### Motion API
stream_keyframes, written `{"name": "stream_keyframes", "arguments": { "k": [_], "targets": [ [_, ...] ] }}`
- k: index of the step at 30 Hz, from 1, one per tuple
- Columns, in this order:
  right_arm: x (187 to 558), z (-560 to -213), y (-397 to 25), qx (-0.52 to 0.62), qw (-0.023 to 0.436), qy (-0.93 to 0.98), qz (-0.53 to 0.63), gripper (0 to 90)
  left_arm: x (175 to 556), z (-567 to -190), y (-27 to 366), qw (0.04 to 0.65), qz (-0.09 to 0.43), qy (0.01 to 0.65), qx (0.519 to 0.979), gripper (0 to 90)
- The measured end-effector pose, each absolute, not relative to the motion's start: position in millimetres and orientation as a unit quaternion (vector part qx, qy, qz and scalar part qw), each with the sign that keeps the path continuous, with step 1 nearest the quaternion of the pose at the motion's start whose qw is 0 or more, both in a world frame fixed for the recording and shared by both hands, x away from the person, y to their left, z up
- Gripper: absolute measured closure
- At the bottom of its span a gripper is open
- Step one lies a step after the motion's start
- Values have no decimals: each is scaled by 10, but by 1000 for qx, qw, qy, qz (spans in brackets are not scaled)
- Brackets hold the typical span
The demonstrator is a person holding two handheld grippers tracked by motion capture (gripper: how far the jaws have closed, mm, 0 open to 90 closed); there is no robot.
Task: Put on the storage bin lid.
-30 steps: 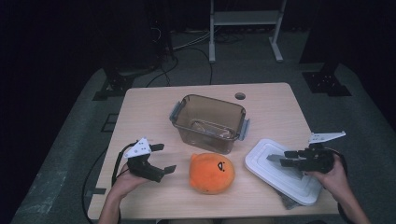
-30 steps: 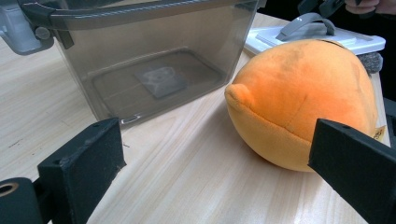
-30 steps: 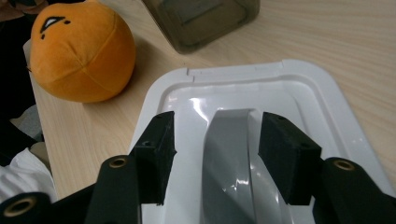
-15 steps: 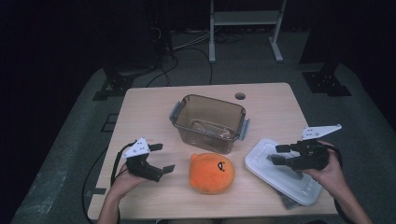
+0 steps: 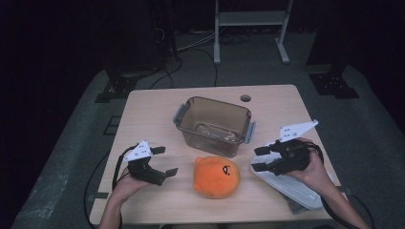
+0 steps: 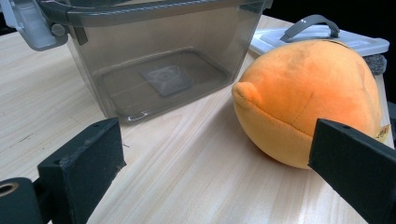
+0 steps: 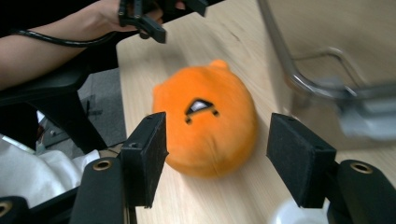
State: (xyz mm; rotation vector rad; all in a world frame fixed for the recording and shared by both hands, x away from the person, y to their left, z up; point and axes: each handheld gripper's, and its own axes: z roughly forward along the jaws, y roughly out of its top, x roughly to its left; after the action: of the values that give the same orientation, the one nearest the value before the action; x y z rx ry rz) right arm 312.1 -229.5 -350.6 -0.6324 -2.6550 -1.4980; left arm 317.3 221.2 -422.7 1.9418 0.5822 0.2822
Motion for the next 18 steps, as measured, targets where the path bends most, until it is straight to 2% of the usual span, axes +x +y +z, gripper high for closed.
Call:
{"name": "stream_keyframes", "arguments": {
  "k": [18],
  "targets": [
    [3229,-3519,-1558,-139,45,-882,-448,365,3155,-4231,2250,520,120,247,809,27]
  ]
}}
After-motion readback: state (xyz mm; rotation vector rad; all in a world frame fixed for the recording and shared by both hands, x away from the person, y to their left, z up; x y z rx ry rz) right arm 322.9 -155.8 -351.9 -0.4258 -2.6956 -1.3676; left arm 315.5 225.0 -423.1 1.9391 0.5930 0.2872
